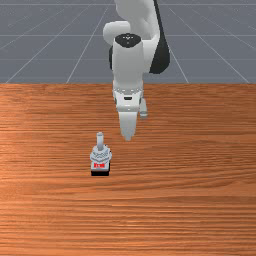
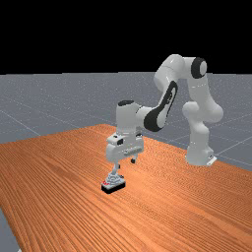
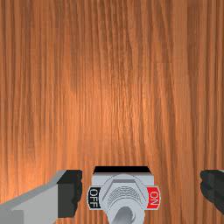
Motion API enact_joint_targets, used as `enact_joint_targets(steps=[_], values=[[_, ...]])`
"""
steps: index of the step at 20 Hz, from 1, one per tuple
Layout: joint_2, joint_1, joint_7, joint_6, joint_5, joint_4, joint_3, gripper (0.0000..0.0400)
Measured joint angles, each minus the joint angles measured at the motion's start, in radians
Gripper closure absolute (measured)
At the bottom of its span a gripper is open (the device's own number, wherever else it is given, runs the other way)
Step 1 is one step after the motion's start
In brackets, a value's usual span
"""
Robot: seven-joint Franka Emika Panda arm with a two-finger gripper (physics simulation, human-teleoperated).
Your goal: Turn on the trigger
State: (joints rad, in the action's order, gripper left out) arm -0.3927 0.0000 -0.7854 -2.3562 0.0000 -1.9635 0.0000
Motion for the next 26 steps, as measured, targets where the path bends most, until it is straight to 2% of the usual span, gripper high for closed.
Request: enact_joint_targets(steps=[1,2,3,5,6,10,13,14,18,20,26], values=[[-0.008,0.025,0.070,0.005,-0.009,0.013,0.003,0.0157],[-0.019,0.067,0.136,0.012,-0.017,0.031,0.016,0.0252],[-0.035,0.113,0.201,0.022,-0.026,0.057,0.030,0.0310],[-0.085,0.207,0.326,0.055,-0.043,0.140,0.055,0.0367],[-0.087,0.229,0.332,0.055,-0.042,0.141,0.065,0.0380],[-0.086,0.236,0.331,0.054,-0.043,0.139,0.069,0.0397],[-0.083,0.223,0.305,0.044,-0.021,0.132,0.080,0.0399],[-0.090,0.230,0.318,0.070,-0.036,0.148,0.073,0.0400],[-0.084,0.232,0.331,0.053,-0.037,0.135,0.068,0.0400],[-0.080,0.217,0.299,0.044,-0.018,0.127,0.079,0.0400],[-0.086,0.231,0.322,0.058,-0.047,0.139,0.066,0.0400]])
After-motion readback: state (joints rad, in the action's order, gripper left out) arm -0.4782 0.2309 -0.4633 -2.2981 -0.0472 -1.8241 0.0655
